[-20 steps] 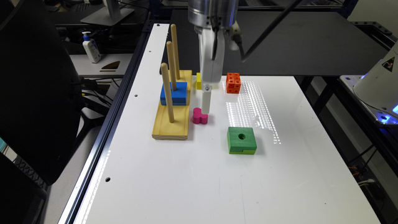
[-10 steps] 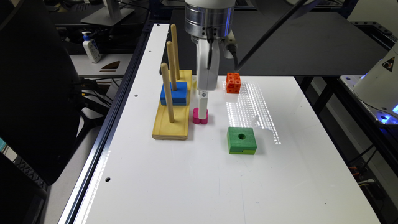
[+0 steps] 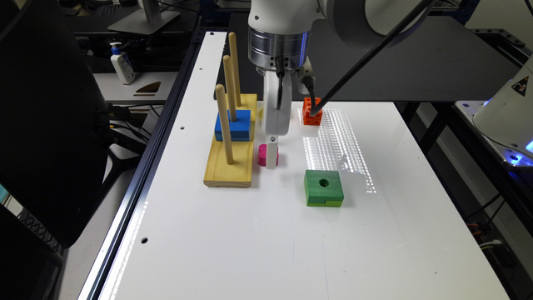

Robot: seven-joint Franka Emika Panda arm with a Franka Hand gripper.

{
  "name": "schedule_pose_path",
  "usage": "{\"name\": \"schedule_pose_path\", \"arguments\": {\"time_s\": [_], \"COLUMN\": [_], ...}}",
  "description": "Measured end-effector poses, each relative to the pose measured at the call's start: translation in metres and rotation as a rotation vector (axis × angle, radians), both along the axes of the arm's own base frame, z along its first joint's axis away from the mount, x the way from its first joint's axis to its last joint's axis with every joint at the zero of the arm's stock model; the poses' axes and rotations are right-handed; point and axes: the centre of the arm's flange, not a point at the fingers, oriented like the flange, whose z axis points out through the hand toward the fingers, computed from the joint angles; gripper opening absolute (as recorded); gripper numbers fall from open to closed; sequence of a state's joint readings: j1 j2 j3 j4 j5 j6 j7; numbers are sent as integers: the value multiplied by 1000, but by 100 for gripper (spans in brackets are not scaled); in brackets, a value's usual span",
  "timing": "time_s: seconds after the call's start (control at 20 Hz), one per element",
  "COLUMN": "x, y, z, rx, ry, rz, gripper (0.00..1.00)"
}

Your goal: Pick up pink flower.

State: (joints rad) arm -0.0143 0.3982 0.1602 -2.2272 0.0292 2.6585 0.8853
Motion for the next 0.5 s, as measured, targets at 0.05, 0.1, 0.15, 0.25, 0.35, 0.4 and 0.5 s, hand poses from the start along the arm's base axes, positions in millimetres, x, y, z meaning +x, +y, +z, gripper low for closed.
{"name": "schedule_pose_path", "arguments": {"time_s": [0.05, 0.1, 0.15, 0.25, 0.35, 0.4, 0.5], "x": [1, 4, 6, 10, 13, 15, 16], "y": [0, 1, 2, 3, 4, 4, 4], "z": [1, 2, 3, 3, 1, 0, -1], "rx": [1, 2, 3, 5, 6, 7, 8], "ry": [-3, -7, -11, -16, -17, -17, -17], "rz": [0, 0, 1, 1, 1, 2, 1], "gripper": [100, 100, 100, 100, 100, 100, 100]}}
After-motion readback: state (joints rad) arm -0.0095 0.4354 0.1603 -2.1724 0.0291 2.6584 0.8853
